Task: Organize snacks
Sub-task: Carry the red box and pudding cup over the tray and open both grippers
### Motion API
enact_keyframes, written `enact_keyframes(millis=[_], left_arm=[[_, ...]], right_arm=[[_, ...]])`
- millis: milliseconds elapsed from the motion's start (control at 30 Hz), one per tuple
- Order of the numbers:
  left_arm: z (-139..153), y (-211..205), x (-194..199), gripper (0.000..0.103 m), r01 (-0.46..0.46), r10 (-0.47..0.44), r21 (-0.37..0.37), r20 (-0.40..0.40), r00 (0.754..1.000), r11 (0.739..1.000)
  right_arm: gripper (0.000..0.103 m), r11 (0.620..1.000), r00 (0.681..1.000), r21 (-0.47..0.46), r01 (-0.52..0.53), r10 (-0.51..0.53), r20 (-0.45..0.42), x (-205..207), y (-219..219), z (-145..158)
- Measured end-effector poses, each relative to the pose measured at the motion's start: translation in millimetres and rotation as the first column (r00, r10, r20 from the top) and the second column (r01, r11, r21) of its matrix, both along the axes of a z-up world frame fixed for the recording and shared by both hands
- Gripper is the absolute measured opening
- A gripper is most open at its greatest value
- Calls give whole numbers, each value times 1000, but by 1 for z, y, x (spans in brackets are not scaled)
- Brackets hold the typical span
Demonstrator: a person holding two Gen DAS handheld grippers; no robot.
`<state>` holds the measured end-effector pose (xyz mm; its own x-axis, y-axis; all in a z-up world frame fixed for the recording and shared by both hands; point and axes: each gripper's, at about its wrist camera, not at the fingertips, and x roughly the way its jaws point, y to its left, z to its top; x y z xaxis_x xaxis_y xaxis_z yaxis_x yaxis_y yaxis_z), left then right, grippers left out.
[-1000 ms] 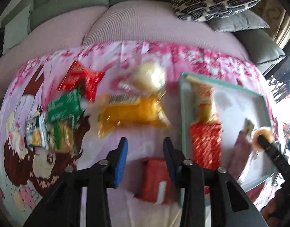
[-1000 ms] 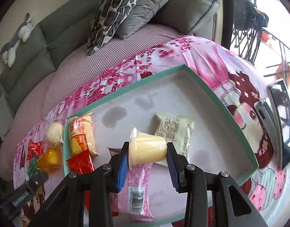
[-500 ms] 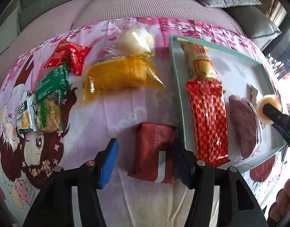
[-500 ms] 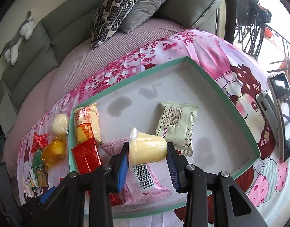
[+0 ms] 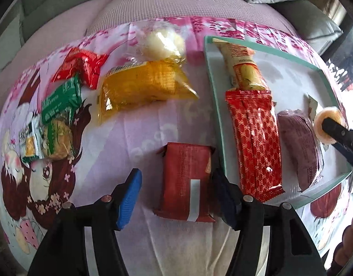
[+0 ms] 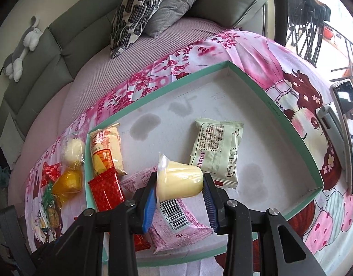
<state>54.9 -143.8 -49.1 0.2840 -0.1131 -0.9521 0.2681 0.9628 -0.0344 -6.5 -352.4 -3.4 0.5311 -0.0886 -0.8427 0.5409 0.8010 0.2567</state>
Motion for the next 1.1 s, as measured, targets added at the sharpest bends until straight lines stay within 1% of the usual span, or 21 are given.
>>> enact_keyframes(millis=[33,67,133,233,367,467,567,633,700,833,867,900,967,1033,1100], left_arm=[[-1,3,1,57,-11,11,-6,-8,1000,1000],[-2,6,2,42,-29,29,-13,-16,999,1000],[-2,12,3,41,-54,54,3,-13,998,999],[5,20,8,41,-86,86,-7,-1,996,996],[32,22,17,41,-98,101,-44,54,993,994],[54,9,26,41,-61,69,-79,94,993,995],[72,-23,38,41,8,6,-109,124,992,994],[77,-45,46,41,50,-34,-114,138,990,992],[75,-71,56,41,92,-77,-112,136,988,989],[68,-107,69,41,140,-127,-112,117,985,984],[68,-114,70,43,149,-136,-114,118,984,982],[68,-119,72,52,155,-141,-117,121,983,981],[71,-125,73,61,159,-144,-120,130,981,980],[73,-125,74,61,158,-141,-120,139,980,980],[74,-119,73,62,140,-124,-113,143,982,984]], right_arm=[[40,1000,1000,1,0,0,0,0,0,0],[40,1000,1000,3,0,0,1,0,0,0],[40,1000,1000,7,-1,1,4,0,-1,0],[40,1000,1000,12,0,0,8,0,-1,0],[40,1000,1000,20,-2,2,24,2,-3,2],[40,999,999,32,-3,1,52,5,-5,6],[40,999,996,41,-15,12,84,11,-8,10],[40,999,996,37,-13,10,91,16,-11,9],[40,1000,996,30,-5,2,91,22,-17,8],[40,1000,997,-3,15,-15,81,29,-30,4],[40,1000,997,-10,21,-20,77,30,-33,3],[40,1000,997,-16,27,-26,73,30,-35,2],[43,999,997,-18,35,-34,68,29,-40,-1],[45,1000,998,-9,29,-28,64,29,-42,-3],[47,999,998,-21,27,-26,51,28,-42,-4]])
